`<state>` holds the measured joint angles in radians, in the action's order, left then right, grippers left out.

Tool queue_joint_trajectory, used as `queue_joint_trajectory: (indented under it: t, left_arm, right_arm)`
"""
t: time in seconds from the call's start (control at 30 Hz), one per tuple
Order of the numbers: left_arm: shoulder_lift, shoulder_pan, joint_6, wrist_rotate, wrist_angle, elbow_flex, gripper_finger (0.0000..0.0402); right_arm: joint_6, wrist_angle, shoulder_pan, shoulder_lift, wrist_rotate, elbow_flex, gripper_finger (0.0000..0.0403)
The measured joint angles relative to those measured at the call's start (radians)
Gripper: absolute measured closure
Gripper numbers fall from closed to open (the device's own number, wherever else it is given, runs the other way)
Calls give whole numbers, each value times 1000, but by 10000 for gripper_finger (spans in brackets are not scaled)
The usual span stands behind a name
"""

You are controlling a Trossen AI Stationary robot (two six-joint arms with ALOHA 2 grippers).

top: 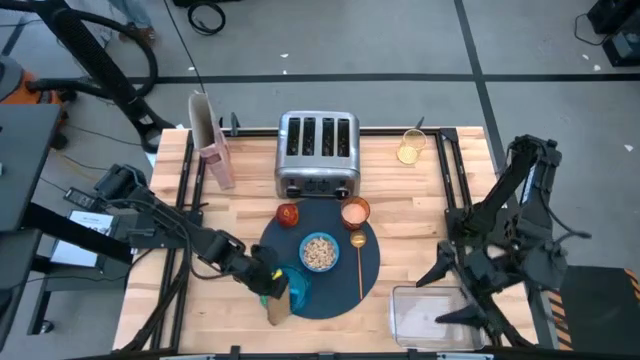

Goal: Arrange a breakfast setting
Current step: Put the toasted bread on the blue plate

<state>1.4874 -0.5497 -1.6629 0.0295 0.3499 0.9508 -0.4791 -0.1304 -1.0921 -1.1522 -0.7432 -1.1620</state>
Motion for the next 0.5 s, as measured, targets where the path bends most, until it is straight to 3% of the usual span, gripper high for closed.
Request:
queue_joint_trajectory:
  t: [0.1, 0.2, 0.5]
  left_arm:
    - [-35, 20, -71, -2, -134, -74, 381]
    - [-38, 55, -134, -5, -128, -96, 381]
    - [-39, 211, -212, -227, -107, -126, 375]
  right_arm:
    - [-19, 0, 5, -62, 2, -34, 53]
    - [-27, 4, 13, -104, 4, -47, 53]
    - [-52, 15, 49, -140, 91, -47, 53]
